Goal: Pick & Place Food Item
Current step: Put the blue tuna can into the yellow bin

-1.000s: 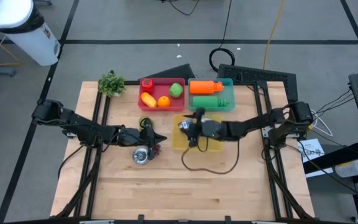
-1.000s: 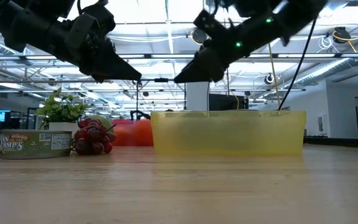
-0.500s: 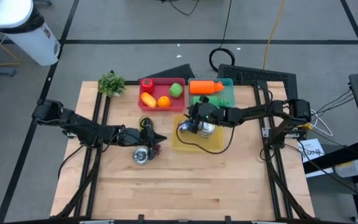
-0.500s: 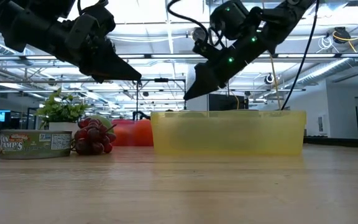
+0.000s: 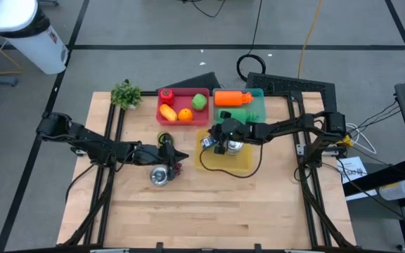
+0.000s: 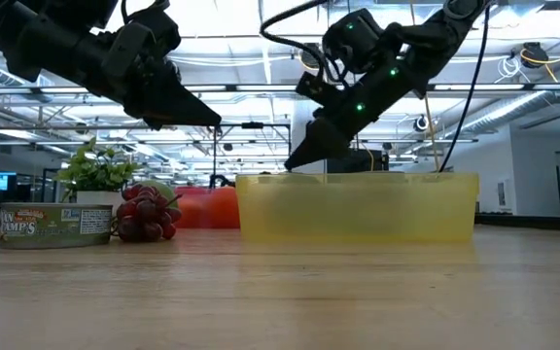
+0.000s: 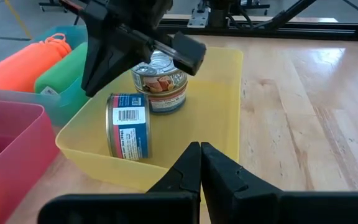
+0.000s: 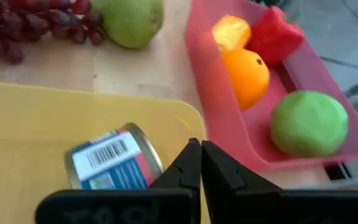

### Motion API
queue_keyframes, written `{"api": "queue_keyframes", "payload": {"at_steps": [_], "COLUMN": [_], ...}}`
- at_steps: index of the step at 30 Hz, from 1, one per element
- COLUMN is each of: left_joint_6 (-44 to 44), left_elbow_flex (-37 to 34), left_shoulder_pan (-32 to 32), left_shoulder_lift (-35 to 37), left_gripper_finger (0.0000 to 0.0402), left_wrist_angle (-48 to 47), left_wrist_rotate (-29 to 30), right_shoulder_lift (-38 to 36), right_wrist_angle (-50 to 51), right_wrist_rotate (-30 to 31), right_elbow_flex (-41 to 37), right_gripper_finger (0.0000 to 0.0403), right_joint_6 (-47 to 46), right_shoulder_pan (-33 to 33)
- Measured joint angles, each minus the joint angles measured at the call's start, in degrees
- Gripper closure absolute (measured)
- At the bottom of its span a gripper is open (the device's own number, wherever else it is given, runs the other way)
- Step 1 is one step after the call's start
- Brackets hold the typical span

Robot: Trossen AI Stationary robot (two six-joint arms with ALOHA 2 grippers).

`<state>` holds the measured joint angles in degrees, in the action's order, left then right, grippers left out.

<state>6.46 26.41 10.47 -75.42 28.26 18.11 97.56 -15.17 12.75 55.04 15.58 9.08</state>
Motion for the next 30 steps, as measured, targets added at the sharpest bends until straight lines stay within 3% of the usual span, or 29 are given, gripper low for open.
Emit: {"api": "queue_keyframes", "payload": {"at_steps": [19,25,30], "left_joint_6": [0.3,0.5,0.6], "left_elbow_flex": [0.0,0.0,0.0], "left_shoulder_pan": [0.0,0.0,0.0], "left_shoulder_lift": [0.0,0.0,0.0], "left_gripper_finger": [0.0392,0.0392,0.0392], "left_wrist_angle": [-1.3,-1.2,-1.2], "left_wrist_rotate": [0.0,0.0,0.5], "right_shoulder_lift": [0.7,-1.7,-4.8], "right_wrist_angle": [6.9,7.5,7.1], "right_wrist_rotate": [-1.7,-6.9,-7.6], "right_elbow_flex": [0.0,0.0,0.0], "right_gripper_finger": [0.0402,0.0402,0.0402], "right_joint_6": [8.2,9.2,7.6], "right_shoulder_pan": [-6.6,-9.4,-11.4]}}
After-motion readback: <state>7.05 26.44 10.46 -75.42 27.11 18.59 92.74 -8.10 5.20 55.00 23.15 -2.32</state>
